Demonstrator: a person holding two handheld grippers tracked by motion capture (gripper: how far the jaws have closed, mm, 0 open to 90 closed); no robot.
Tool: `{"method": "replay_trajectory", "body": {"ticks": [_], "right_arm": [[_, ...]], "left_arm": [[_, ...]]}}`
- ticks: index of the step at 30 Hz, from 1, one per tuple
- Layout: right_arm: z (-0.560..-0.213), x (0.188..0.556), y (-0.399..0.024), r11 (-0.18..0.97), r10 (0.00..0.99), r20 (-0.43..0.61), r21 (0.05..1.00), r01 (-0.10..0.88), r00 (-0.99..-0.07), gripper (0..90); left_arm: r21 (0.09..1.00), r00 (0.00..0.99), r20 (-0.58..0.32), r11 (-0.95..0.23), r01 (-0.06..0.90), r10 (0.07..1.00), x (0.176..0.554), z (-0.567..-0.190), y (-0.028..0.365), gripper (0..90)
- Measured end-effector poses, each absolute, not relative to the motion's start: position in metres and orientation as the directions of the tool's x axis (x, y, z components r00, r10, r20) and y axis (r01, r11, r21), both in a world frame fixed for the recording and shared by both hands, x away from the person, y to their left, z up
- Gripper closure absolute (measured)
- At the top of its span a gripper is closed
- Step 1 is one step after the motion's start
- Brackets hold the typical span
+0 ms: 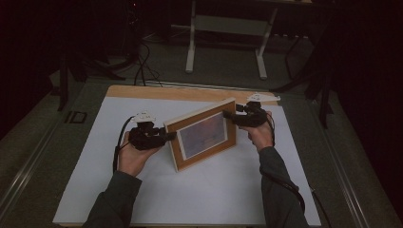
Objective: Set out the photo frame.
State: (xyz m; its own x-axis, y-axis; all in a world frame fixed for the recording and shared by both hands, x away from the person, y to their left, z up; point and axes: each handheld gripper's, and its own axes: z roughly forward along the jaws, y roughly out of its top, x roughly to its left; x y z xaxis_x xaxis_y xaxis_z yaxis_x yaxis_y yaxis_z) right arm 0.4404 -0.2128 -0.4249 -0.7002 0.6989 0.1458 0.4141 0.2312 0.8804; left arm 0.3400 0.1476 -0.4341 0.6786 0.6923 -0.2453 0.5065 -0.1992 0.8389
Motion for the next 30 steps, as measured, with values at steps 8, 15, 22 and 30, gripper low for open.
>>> {"method": "replay_trajectory", "body": {"ticks": [8, 15, 22, 30], "right_arm": [[-0.425, 0.447, -0.211, 0.239, 0.668, 0.164, 0.877, 0.418, -0.726, 28.4], [-0.426, 0.452, -0.209, 0.236, 0.639, 0.188, 0.875, 0.423, -0.746, 23.7], [-0.430, 0.452, -0.207, 0.246, 0.632, 0.198, 0.866, 0.436, -0.750, 22.7], [-0.430, 0.451, -0.211, 0.232, 0.653, 0.206, 0.862, 0.451, -0.729, 32.1]], "left_arm": [[0.838, 0.678, -0.234, -0.209, 0.504, 0.697, 0.339, -0.434, 0.146, 70.0], [0.838, 0.678, -0.233, -0.210, 0.503, 0.697, 0.339, -0.434, 0.146, 70.4], [0.839, 0.680, -0.232, -0.211, 0.501, 0.696, 0.340, -0.434, 0.146, 70.4], [0.838, 0.675, -0.243, -0.201, 0.508, 0.697, 0.344, -0.434, 0.147, 70.2]]}}
